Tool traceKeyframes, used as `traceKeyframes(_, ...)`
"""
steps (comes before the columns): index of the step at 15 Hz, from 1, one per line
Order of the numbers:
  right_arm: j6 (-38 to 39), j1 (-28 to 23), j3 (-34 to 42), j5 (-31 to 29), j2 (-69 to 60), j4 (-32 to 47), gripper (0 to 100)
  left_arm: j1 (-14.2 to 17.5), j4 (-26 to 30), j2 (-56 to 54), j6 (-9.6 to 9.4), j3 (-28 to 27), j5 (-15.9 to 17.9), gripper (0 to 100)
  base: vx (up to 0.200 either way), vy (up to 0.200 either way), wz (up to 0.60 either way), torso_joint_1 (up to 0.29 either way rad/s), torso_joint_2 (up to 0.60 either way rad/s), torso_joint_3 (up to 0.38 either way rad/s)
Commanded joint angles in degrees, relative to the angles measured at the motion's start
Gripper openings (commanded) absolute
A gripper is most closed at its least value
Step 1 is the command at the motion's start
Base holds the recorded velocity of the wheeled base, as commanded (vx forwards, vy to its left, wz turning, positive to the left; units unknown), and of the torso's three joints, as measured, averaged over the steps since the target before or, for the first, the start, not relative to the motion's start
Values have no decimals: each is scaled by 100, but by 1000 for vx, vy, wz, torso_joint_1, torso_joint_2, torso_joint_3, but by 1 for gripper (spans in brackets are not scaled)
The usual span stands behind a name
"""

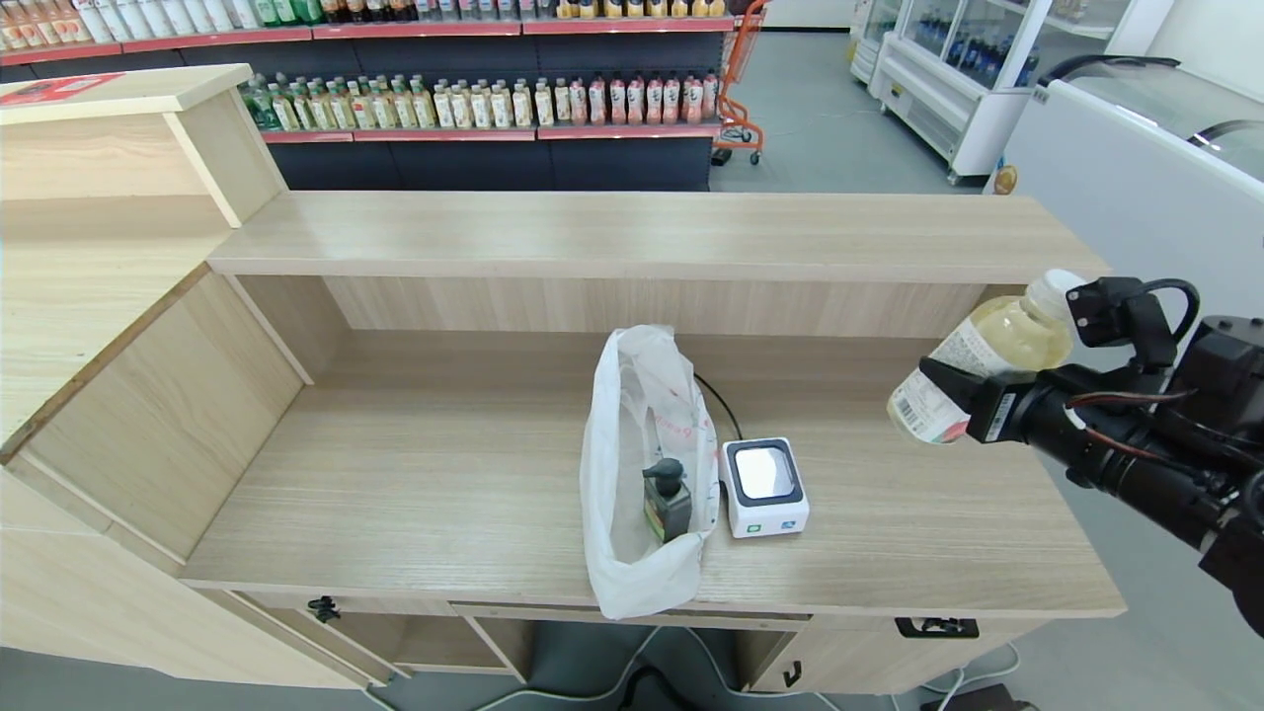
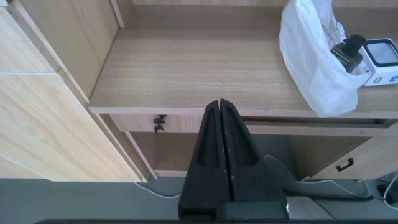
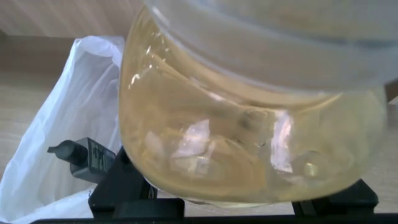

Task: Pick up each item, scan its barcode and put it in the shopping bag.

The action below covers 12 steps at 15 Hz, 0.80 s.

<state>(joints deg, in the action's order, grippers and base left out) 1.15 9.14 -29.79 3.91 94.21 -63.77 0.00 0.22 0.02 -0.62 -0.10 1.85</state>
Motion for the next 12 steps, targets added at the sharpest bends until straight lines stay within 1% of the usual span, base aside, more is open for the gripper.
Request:
traceKeyframes(1, 0, 0, 88, 4, -122, -4, 0, 0, 4, 6, 1, 1, -1, 0, 0, 0, 0, 0, 0, 0)
traceKeyframes(5, 0, 9, 149, 4, -157, -4, 0, 0, 4, -2, 1, 1, -1, 0, 0, 0, 0, 0, 0, 0)
traceKeyframes(12, -9, 9, -62, 39, 150, -4, 0, 0, 4, -2, -8, 1, -1, 0, 0, 200, 0, 2, 6, 2)
